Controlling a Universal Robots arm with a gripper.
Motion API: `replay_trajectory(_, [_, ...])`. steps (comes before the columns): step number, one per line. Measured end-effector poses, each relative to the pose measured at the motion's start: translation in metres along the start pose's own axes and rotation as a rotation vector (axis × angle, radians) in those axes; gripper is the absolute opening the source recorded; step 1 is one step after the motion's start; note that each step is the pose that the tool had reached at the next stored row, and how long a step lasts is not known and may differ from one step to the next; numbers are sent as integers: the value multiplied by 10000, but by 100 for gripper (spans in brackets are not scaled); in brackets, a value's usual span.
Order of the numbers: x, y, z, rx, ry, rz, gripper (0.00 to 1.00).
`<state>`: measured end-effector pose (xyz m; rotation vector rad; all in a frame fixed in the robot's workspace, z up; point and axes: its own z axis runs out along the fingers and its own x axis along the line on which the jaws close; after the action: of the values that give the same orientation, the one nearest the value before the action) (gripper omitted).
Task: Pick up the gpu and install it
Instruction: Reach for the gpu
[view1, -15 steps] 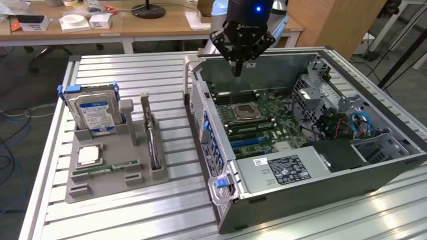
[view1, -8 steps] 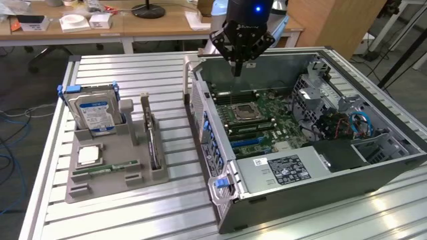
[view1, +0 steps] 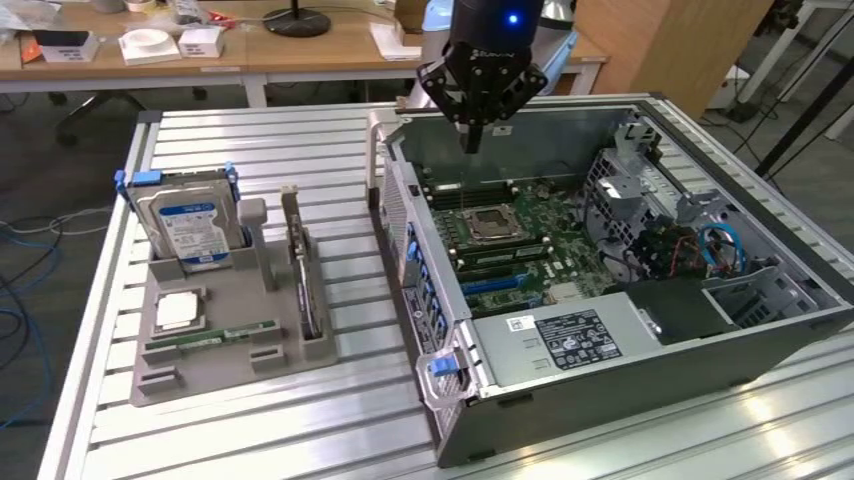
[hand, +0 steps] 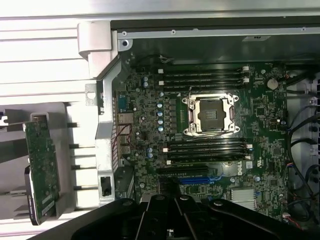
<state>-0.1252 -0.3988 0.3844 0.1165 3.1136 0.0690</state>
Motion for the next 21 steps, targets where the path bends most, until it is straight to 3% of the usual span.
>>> replay_trajectory(21, [297, -23, 16, 0, 2, -34, 11])
